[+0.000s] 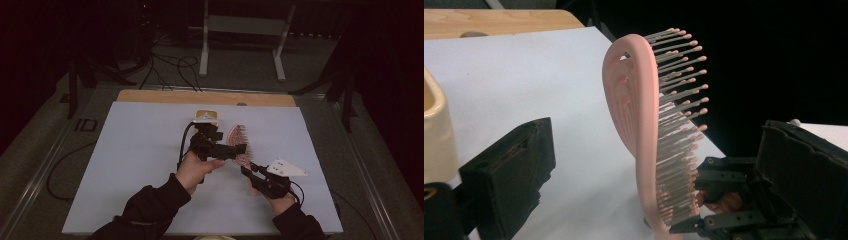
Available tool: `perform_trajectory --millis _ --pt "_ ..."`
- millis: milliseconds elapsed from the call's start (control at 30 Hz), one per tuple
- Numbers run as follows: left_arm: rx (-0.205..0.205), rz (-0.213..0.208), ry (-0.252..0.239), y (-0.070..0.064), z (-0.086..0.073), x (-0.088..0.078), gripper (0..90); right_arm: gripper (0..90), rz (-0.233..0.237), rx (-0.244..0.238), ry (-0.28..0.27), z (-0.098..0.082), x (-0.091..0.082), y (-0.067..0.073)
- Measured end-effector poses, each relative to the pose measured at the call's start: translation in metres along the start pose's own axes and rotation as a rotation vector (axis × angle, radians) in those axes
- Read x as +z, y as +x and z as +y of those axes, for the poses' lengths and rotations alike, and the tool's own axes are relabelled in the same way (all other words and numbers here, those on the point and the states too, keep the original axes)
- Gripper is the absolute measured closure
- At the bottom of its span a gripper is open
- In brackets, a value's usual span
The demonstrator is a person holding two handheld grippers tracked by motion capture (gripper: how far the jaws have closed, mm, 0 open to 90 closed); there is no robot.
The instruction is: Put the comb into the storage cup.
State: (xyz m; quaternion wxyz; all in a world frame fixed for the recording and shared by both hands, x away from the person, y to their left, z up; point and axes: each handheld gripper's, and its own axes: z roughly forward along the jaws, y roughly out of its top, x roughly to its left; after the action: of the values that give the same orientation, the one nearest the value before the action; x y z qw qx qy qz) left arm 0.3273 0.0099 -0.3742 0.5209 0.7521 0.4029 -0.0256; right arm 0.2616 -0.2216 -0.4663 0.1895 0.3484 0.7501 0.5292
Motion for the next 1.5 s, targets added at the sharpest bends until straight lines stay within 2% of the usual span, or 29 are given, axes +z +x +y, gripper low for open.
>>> perform_trajectory --millis 167,200,300,467,600,767,1000,1167,1300,1500 --pt "-0.019 0.021 -0.009 0.000 0.000 0.007 8.4 70.5 -0.001 -0.001 0.002 0.000 0.000 0.000" --pt "-0.024 0.011 -0.014 0.001 -0.001 0.008 9.4 70.5 -0.003 -0.001 0.003 0.000 0.000 0.000" --pt "-0.025 0.018 -0.014 0.001 -0.001 0.010 13.9 70.4 -0.005 -0.003 0.004 0.000 0.000 0.000" --pt "-0.035 0.031 0.001 0.002 0.000 0.014 17.2 70.4 -0.006 -0.004 0.003 0.000 0.000 0.000" --pt "-0.054 0.032 0.002 0.002 0.001 0.017 23.9 70.5 -0.008 -0.007 0.006 0.000 0.001 0.001" --pt "-0.055 0.052 -0.011 0.000 0.000 0.019 36.3 70.4 -0.009 -0.007 0.005 0.000 0.001 0.001" --pt "-0.059 0.039 -0.011 0.001 -0.002 0.024 54.7 70.4 -0.012 -0.006 0.005 0.000 0.001 0.001" --pt "-0.071 0.015 -0.011 0.002 -0.002 0.025 59.4 70.2 -0.030 -0.008 0.010 -0.001 0.002 0.000" --pt "-0.081 0.005 -0.021 0.002 -0.002 0.026 63.0 70.1 -0.027 -0.004 0.008 -0.001 0.001 0.000" --pt "-0.072 0.011 -0.027 -0.001 -0.001 0.027 64.9 70.0 -0.035 0.001 0.006 -0.001 0.002 0.000"
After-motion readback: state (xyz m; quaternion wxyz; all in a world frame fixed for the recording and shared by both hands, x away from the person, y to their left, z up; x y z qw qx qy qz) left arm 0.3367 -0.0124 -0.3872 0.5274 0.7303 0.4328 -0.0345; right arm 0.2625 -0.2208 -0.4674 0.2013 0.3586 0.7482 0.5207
